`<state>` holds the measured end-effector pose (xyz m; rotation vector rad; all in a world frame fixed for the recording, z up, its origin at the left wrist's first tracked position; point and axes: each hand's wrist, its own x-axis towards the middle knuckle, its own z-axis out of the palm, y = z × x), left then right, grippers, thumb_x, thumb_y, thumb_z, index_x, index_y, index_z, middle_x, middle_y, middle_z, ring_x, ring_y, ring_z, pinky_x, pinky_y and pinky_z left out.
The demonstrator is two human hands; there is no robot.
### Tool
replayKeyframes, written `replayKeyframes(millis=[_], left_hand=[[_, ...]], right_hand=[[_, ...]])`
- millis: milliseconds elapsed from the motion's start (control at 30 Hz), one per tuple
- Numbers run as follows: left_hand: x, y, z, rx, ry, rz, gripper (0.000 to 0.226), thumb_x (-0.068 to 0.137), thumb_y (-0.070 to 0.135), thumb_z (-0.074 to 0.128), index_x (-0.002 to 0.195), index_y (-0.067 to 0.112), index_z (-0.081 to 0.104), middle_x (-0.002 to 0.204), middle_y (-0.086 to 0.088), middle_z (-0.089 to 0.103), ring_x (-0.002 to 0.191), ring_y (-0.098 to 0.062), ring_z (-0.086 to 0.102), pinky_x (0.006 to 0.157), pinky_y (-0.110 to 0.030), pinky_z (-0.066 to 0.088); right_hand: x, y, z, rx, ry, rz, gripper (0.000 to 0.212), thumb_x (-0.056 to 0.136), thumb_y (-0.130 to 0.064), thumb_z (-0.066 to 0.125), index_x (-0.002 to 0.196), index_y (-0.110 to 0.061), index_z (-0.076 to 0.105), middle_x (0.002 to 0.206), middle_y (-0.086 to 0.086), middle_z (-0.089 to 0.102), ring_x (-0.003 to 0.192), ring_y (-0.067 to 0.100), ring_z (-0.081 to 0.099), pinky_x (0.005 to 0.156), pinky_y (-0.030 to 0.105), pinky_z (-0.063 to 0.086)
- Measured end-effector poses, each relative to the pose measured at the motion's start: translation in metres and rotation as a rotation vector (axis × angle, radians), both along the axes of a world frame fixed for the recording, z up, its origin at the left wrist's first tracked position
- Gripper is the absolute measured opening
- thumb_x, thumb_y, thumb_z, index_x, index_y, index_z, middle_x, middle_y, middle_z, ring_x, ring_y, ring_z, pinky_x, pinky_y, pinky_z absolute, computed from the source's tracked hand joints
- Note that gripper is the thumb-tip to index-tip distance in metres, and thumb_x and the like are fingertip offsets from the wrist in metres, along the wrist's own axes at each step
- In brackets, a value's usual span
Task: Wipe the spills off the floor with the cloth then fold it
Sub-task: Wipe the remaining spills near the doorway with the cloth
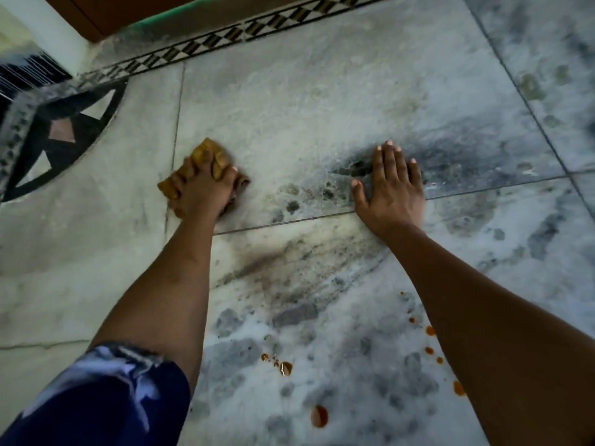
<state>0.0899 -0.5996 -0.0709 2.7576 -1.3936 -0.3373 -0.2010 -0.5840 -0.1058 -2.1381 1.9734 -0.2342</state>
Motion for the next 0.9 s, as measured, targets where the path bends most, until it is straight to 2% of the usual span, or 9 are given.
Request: replayKeyframes(millis=[67,167,267,367,500,633,700,800,900], left_hand=[[-0.007,0.02,0.003,0.011,-0.059,-0.101,0.069,0.085,0.062,0.039,0.147,0.038,0.019,0.157,-0.005,0.013,0.138,-0.038,0.018,0.111,-0.053,0.017],[-0.009,0.048,0.011,-0.016,-0.082,-0.286,0.06,0.085,0.042,0.056,0.142,0.033,0.037,0.151,-0.006,0.03,0.127,-0.039,0.037,0.104,-0.042,0.031],[0.006,0.077,0.024,-0.052,0.101,-0.385,0.057,0.081,0.023,0.065,0.135,0.03,0.049,0.142,-0.009,0.044,0.122,-0.035,0.047,0.101,-0.036,0.038],[0.016,0.111,0.05,-0.19,0.258,-0.269,0.053,0.083,0.014,0.064,0.133,0.026,0.053,0.134,-0.008,0.054,0.12,-0.026,0.052,0.097,-0.026,0.039],[0.025,0.165,0.079,-0.334,0.31,-0.159,0.052,0.082,0.01,0.064,0.131,0.024,0.055,0.13,-0.004,0.058,0.118,-0.022,0.054,0.091,-0.017,0.036],[0.032,0.207,0.075,-0.423,0.328,-0.143,0.052,0.081,0.013,0.066,0.131,0.023,0.055,0.129,-0.006,0.059,0.116,-0.023,0.056,0.095,-0.025,0.041],[0.032,0.224,0.065,-0.428,0.3,-0.14,0.051,0.082,0.017,0.065,0.132,0.024,0.054,0.126,-0.007,0.061,0.111,-0.025,0.059,0.091,-0.031,0.046],[0.031,0.24,0.044,-0.385,0.243,-0.177,0.055,0.083,0.043,0.054,0.135,0.028,0.049,0.128,-0.008,0.06,0.112,-0.031,0.057,0.088,-0.045,0.051],[0.027,0.25,0.025,-0.132,0.165,-0.135,0.06,0.088,0.058,0.04,0.144,0.04,0.029,0.15,-0.002,0.035,0.137,-0.03,0.029,0.105,-0.057,0.031]], right_hand=[[-0.001,0.002,0.005,0.022,0.003,0.0,0.071,0.095,-0.05,0.019,0.15,-0.007,0.003,0.159,0.011,0.0,0.146,0.022,-0.002,0.118,0.037,-0.004],[-0.003,0.003,0.013,0.076,0.018,0.022,0.07,0.097,-0.049,0.018,0.15,-0.007,0.0,0.158,0.011,-0.003,0.146,0.022,-0.005,0.118,0.037,-0.004],[0.0,0.014,0.026,0.163,-0.003,0.043,0.069,0.098,-0.048,0.017,0.15,-0.007,0.0,0.158,0.011,-0.004,0.146,0.021,-0.006,0.118,0.037,-0.005],[0.009,0.043,0.037,0.171,-0.018,0.104,0.067,0.098,-0.046,0.019,0.15,-0.007,0.0,0.159,0.01,-0.004,0.146,0.021,-0.005,0.118,0.037,-0.005],[0.031,0.091,0.044,0.139,0.006,0.26,0.066,0.098,-0.046,0.017,0.15,-0.009,-0.001,0.159,0.008,-0.005,0.146,0.02,-0.004,0.118,0.037,-0.003],[0.045,0.132,0.042,0.139,0.052,0.424,0.07,0.093,-0.049,0.005,0.15,-0.01,-0.002,0.159,0.007,-0.006,0.146,0.019,-0.006,0.118,0.036,-0.005],[0.051,0.144,0.037,0.164,0.085,0.464,0.069,0.093,-0.05,0.004,0.15,-0.01,-0.004,0.158,0.006,-0.008,0.145,0.018,-0.007,0.117,0.035,-0.006],[0.058,0.151,0.033,0.232,0.125,0.507,0.065,0.099,-0.047,0.014,0.149,-0.011,-0.006,0.158,0.006,-0.011,0.145,0.017,-0.009,0.117,0.034,-0.004],[0.061,0.153,0.03,0.238,0.124,0.515,0.066,0.099,-0.047,0.016,0.149,-0.011,-0.007,0.158,0.006,-0.012,0.145,0.017,-0.01,0.117,0.033,-0.003]])
